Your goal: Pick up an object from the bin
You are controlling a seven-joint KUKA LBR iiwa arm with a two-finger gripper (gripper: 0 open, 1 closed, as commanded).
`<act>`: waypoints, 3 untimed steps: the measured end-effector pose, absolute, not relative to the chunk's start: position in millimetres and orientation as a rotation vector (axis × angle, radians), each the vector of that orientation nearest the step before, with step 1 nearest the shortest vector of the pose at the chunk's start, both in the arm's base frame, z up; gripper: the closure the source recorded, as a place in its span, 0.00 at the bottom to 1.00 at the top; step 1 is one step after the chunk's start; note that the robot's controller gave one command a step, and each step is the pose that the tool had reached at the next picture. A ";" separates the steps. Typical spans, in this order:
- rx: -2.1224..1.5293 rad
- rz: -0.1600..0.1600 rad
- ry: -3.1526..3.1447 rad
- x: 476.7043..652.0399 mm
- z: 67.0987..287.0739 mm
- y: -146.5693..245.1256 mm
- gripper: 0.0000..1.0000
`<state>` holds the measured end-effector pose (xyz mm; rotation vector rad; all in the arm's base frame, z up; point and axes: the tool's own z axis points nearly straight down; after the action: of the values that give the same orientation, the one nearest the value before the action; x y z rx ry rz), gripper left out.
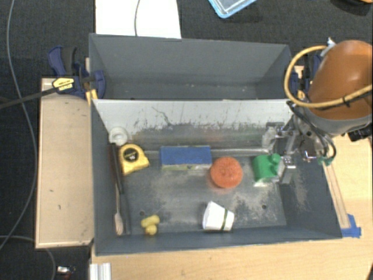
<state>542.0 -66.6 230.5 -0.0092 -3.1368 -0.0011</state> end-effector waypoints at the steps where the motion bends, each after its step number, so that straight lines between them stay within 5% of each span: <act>1: -0.005 0.000 -3.145 543.5 235.1 -66.2 0.00; 2: 0.074 0.001 -3.151 562.1 174.8 -13.9 0.00; 3: 0.318 0.006 -3.136 573.4 162.4 16.3 0.00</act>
Offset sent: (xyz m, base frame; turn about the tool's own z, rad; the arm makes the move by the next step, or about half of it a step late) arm 0.0207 0.0629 -0.0696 -0.0636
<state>573.4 16.3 162.4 0.3178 -3.1356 0.0061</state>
